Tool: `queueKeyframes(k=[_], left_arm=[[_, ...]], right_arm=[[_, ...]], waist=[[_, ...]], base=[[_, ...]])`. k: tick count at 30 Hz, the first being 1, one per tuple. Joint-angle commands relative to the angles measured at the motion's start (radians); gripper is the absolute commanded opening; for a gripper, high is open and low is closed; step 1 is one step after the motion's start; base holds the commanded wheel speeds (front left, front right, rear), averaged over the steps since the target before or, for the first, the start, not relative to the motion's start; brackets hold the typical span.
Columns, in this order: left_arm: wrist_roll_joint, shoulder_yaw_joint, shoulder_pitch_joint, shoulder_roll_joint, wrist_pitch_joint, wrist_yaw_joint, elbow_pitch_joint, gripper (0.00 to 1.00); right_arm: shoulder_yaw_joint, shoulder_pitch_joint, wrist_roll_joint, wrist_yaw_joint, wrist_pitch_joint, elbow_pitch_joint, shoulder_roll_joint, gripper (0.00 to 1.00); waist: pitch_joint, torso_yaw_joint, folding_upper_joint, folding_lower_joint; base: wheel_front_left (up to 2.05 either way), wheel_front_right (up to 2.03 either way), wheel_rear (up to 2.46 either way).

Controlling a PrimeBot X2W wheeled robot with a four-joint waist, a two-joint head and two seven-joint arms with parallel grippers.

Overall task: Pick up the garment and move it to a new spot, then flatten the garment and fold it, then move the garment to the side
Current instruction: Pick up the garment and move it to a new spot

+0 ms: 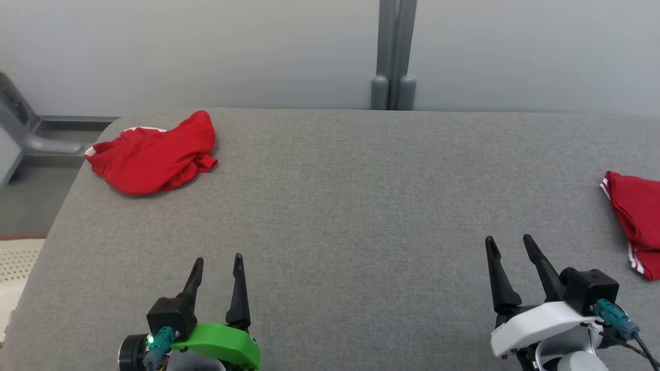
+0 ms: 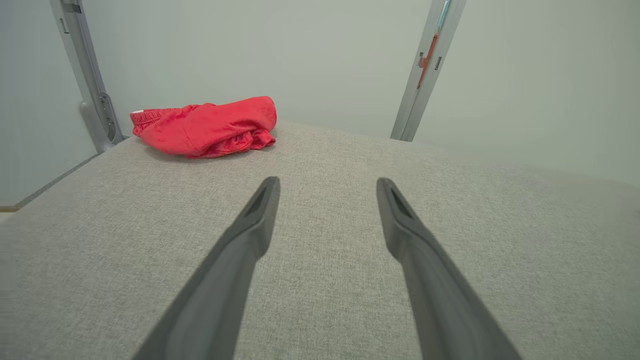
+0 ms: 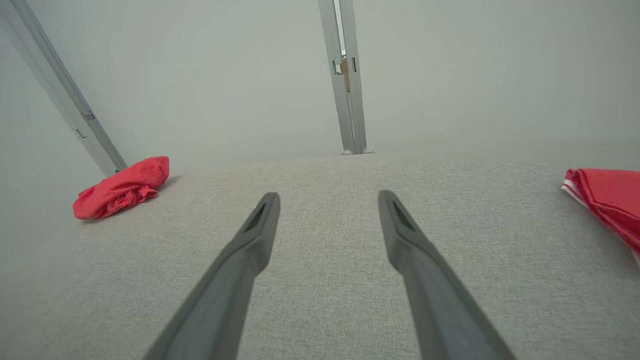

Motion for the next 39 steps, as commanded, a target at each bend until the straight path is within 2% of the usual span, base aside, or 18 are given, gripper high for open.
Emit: queueKeyframes(k=[1, 11, 15, 25, 30, 37, 39], left_arm=[[0.014, 0.001, -0.014, 0.008, -0.003, 0.002, -0.001, 1.0], [0.007, 0.013, -0.032, 0.026, 0.001, 0.008, -0.013, 1.0], [-0.003, 0.028, -0.027, 0.03, 0.0, 0.016, -0.015, 1.0], [-0.006, 0.07, 0.003, 0.019, -0.003, 0.037, -0.057, 1.0], [0.002, 0.076, 0.014, 0.016, -0.003, 0.029, -0.064, 1.0], [0.006, 0.065, -0.009, 0.015, -0.003, 0.0, -0.048, 1.0], [0.005, 0.085, -0.033, 0.025, -0.003, 0.001, -0.062, 1.0]], right_arm=[[-0.001, 0.005, -0.003, -0.001, -0.001, -0.008, -0.001, 1.0], [0.017, -0.018, 0.013, -0.002, -0.013, 0.007, -0.001, 1.0], [0.03, -0.036, 0.012, -0.002, -0.012, 0.025, -0.002, 1.0], [0.093, -0.102, -0.004, -0.001, 0.0, 0.059, -0.003, 1.0], [0.096, -0.11, -0.004, -0.001, -0.005, 0.067, -0.002, 1.0], [0.041, -0.072, -0.011, -0.001, -0.018, 0.052, -0.003, 1.0], [0.039, -0.083, -0.024, -0.001, -0.007, 0.03, -0.002, 1.0]], waist=[[0.002, 0.077, 0.0, 0.0], [0.018, 0.344, 0.0, 0.0], [0.028, 0.41, 0.0, 0.0], [0.059, 0.431, 0.0, 0.0], [0.059, 0.431, 0.0, 0.0], [0.068, 0.43, 0.0, 0.0], [0.097, 0.408, 0.0, 0.0]], base=[[0.0, 0.0, 0.0], [0.0, 0.0, 0.0], [0.0, 0.0, 0.0], [0.0, 0.0, 0.0], [0.0, 0.0, 0.0], [0.0, 0.0, 0.0], [0.0, 0.0, 0.0]])
